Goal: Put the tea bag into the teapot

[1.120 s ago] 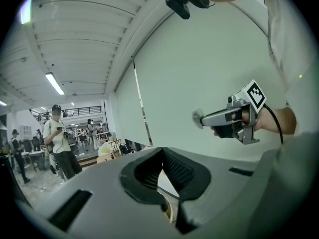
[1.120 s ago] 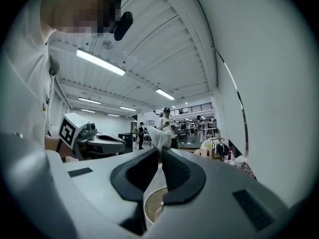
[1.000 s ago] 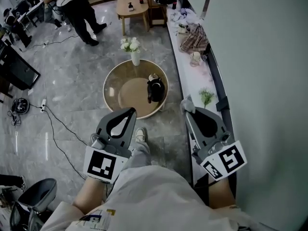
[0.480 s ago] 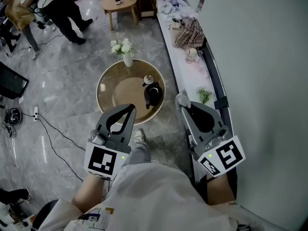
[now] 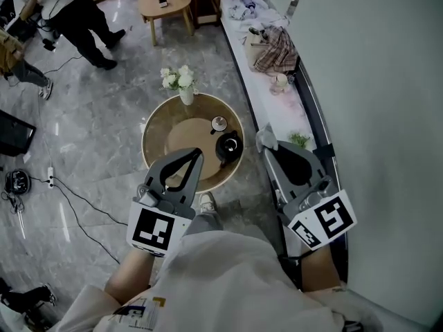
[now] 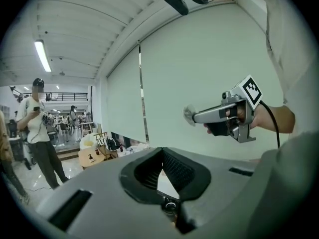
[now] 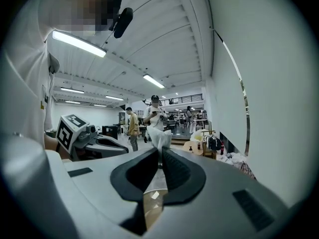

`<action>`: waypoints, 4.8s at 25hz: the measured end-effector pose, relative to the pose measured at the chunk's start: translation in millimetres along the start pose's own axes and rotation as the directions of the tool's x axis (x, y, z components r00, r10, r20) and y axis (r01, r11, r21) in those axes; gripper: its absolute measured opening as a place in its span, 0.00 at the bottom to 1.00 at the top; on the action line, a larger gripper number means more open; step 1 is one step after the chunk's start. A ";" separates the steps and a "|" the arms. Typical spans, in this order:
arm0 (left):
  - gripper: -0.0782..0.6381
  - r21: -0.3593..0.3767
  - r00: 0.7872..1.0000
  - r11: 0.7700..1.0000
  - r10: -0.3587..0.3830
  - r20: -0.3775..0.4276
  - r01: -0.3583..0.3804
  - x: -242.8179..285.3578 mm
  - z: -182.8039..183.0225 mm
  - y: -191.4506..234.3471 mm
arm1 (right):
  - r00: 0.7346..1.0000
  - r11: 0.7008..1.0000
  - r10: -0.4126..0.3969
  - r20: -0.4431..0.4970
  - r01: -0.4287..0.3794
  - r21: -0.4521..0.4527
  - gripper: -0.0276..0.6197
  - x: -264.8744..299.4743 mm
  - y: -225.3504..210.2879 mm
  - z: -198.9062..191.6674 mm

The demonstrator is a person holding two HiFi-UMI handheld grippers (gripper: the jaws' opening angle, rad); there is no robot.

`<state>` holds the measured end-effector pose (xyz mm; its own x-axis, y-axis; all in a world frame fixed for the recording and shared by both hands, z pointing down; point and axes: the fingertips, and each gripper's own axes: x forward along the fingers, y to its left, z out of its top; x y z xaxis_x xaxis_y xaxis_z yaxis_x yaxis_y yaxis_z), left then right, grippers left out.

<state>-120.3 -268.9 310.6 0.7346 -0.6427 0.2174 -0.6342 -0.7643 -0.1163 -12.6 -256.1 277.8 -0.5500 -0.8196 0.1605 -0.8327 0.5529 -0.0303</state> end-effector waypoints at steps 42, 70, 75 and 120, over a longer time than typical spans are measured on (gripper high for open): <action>0.12 -0.121 0.990 0.990 0.052 -0.128 -0.068 131.0 -66.9 54.2 | 0.960 0.980 0.149 -0.239 -0.112 0.162 0.08 110.7 -95.8 -106.5; 0.12 -0.298 0.900 0.953 -0.083 -0.428 -0.054 217.2 -286.5 49.4 | 0.779 0.950 0.225 -0.586 -0.041 0.309 0.08 171.1 -107.6 -382.5; 0.12 -0.338 0.886 0.939 -0.105 -0.452 -0.061 229.0 -316.4 46.3 | 0.737 0.955 0.219 -0.639 -0.028 0.295 0.08 174.0 -109.3 -421.4; 0.12 -0.337 0.860 0.938 -0.106 -0.499 -0.080 213.7 -333.2 46.7 | 0.698 0.963 0.115 -0.707 0.096 0.252 0.11 187.5 -130.8 -445.2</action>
<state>-73.2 -424.5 674.5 0.5789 -0.4458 0.6827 -0.7348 -0.6481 0.1998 21.6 -415.1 751.1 -0.4348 -0.4022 0.8058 -0.8707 0.4162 -0.2621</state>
